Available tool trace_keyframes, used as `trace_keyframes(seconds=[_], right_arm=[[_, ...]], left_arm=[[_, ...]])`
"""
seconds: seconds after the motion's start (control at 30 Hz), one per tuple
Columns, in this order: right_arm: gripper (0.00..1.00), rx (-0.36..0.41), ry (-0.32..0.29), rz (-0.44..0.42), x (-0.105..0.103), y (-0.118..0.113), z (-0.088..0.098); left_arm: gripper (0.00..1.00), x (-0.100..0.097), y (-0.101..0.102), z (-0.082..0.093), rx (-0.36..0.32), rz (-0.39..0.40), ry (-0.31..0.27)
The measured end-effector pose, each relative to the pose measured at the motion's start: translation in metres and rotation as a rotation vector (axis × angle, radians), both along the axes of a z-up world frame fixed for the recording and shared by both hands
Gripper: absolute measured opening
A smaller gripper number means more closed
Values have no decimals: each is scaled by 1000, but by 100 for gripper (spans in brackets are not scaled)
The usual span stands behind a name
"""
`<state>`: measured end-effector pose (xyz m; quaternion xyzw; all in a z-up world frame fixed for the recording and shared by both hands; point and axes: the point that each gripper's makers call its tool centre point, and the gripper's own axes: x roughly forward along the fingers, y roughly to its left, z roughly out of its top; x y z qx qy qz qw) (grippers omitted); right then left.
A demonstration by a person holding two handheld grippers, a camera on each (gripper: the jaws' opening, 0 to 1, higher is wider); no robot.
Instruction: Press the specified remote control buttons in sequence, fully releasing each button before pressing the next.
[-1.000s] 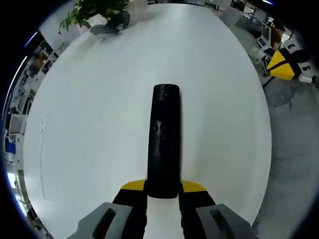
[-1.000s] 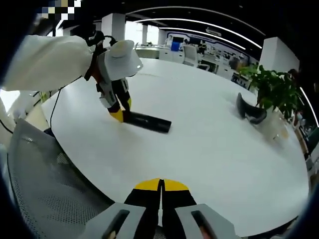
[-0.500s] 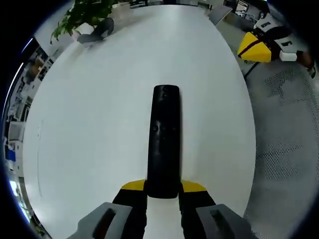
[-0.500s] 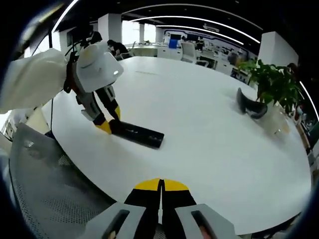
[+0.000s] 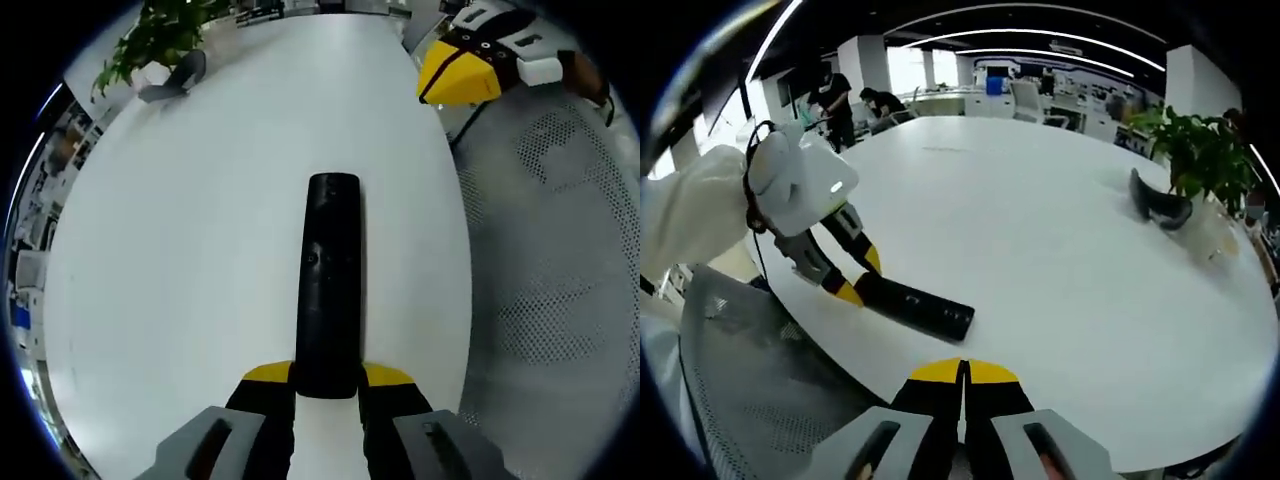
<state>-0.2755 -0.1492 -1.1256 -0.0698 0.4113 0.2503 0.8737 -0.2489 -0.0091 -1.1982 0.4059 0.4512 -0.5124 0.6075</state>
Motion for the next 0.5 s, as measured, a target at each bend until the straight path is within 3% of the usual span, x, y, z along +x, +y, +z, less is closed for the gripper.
trace_keyframes(seconds=[0.23,0.5], right_arm=[[0,1,4,42,15,13,4],[0,-7,141,103,23,23,-23]], left_arm=[[23,-12,-2,0,-11,14,0],[23,-26,-6,0,-26,24,-4]])
